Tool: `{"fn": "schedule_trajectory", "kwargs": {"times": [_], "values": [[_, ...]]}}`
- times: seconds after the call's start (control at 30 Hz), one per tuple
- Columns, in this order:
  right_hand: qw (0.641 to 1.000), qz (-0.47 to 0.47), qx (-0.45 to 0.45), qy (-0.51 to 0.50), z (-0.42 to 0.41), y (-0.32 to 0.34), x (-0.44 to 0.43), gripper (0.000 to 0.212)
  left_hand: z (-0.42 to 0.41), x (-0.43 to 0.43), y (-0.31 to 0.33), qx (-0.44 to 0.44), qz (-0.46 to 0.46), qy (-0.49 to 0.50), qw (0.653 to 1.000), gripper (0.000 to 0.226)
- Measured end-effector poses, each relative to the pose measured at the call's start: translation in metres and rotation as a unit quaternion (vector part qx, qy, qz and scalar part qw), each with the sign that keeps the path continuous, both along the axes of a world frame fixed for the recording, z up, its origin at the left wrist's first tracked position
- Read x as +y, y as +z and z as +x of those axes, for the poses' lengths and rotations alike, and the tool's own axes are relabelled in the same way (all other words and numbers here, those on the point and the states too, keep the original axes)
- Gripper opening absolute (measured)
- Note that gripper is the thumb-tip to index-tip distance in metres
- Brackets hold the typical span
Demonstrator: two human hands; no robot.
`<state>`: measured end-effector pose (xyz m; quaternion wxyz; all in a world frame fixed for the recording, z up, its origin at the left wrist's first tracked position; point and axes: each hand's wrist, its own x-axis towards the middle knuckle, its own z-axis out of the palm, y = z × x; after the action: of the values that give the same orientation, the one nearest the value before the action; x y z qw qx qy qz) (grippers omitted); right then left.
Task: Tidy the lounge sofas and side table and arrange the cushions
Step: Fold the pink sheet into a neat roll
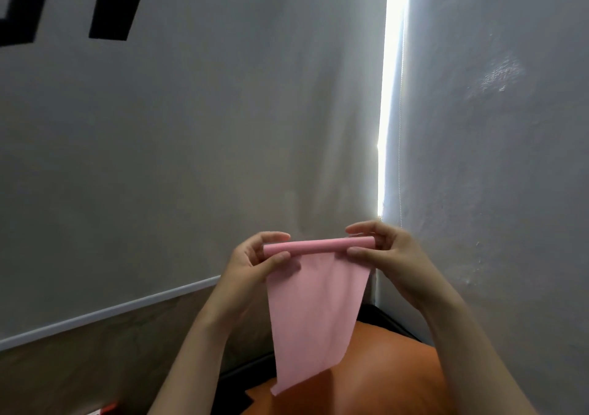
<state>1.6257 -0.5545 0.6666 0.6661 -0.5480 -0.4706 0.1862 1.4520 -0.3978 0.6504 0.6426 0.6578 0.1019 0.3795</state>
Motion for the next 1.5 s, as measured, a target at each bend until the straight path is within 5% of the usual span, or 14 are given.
{"fn": "schedule_trajectory", "kwargs": {"times": [0.47, 0.83, 0.97, 1.13, 1.5], "values": [[0.998, 0.031, 0.011, 0.048, -0.006, 0.001, -0.004, 0.013, 0.006, -0.005, -0.001, -0.022, -0.015, -0.049, 0.998, 0.016], [0.999, 0.016, 0.015, 0.024, -0.006, -0.002, -0.006, 0.013, 0.004, -0.012, 0.002, -0.037, -0.030, -0.023, 0.999, 0.016], [1.000, 0.001, 0.008, 0.025, -0.006, -0.001, -0.009, 0.027, 0.000, -0.008, 0.001, -0.009, -0.007, -0.016, 1.000, 0.033], [0.999, -0.009, -0.043, 0.011, -0.005, -0.003, -0.008, 0.026, 0.000, -0.004, 0.000, -0.008, 0.004, -0.003, 1.000, 0.020], [0.998, -0.011, -0.007, 0.061, -0.009, -0.006, -0.005, 0.020, -0.002, -0.005, -0.004, -0.019, 0.007, -0.044, 0.999, 0.010]]}}
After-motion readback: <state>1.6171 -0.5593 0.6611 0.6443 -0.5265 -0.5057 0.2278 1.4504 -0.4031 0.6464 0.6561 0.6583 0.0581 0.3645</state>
